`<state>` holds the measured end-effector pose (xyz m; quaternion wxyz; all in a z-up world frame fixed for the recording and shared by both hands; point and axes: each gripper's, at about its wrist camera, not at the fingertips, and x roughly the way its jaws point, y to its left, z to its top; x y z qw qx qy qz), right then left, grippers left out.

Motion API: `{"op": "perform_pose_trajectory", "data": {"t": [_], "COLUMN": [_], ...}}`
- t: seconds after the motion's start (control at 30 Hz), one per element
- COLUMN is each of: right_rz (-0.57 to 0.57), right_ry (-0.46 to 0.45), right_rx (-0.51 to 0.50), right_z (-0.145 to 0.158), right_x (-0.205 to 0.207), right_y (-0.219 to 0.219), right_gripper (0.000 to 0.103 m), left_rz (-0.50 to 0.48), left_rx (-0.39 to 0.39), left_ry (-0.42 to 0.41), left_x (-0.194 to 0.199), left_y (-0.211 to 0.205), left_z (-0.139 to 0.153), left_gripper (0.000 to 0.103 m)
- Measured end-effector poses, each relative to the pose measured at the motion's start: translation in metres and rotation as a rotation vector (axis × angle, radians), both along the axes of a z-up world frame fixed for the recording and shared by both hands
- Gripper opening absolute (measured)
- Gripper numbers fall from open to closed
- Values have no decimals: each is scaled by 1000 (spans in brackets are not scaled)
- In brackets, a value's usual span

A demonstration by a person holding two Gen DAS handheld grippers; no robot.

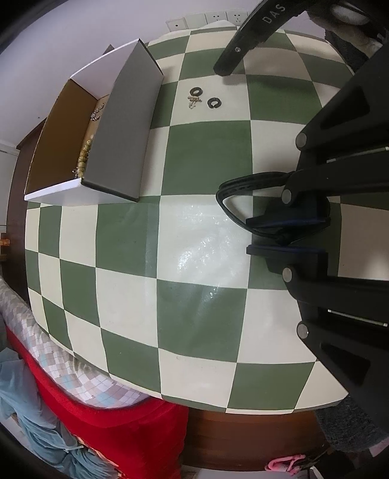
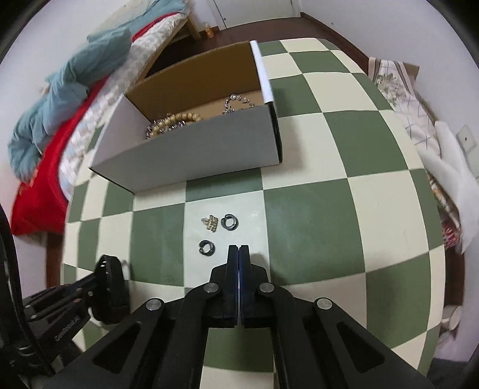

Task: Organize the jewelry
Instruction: 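Grasp a small black ring with the right tool while the left tool holds the band, then carry the black band and black ring over the box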

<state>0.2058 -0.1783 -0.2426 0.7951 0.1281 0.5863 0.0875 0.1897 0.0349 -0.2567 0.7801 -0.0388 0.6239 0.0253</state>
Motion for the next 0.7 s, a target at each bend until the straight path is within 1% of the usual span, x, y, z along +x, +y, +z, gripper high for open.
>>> {"op": "perform_pose_trajectory", "data": {"t": [0.1, 0.13, 0.2, 0.3, 0.37, 0.53, 0.57, 0.63, 0.67, 0.7], "right_rz": [17, 27, 45, 85, 109, 150, 159, 176, 185, 195], "right_ry": [24, 20, -5, -14, -20, -42, -30, -42, -49, -57], "right_rx": [62, 42, -3, -45, -71, -135, -131, -170, -189, -205], "right_z": [-5, -6, -6, -8, -10, -9, -9, -9, -9, -10], "right_x": [7, 10, 15, 20, 23, 27, 27, 27, 26, 24], "right_y": [0, 3, 7, 15, 21, 32, 34, 40, 42, 45], "right_gripper": [1, 3, 17, 25, 29, 29, 29, 28, 27, 18], "left_rz": [8, 10, 13, 12, 15, 20, 21, 23, 23, 23], "left_rx": [-1, -1, -2, -3, -7, -3, -2, -1, -1, 0], "left_ry": [3, 3, 5, 4, 6, 6, 7, 8, 8, 10], "left_x": [1, 2, 2, 4, 5, 7, 7, 6, 6, 6], "left_y": [2, 3, 5, 6, 7, 10, 10, 10, 10, 9], "left_z": [-1, -1, -1, 1, 2, 1, 1, 1, 1, 1], "left_gripper": [8, 8, 8, 8, 8, 8, 8, 8, 8, 8]}}
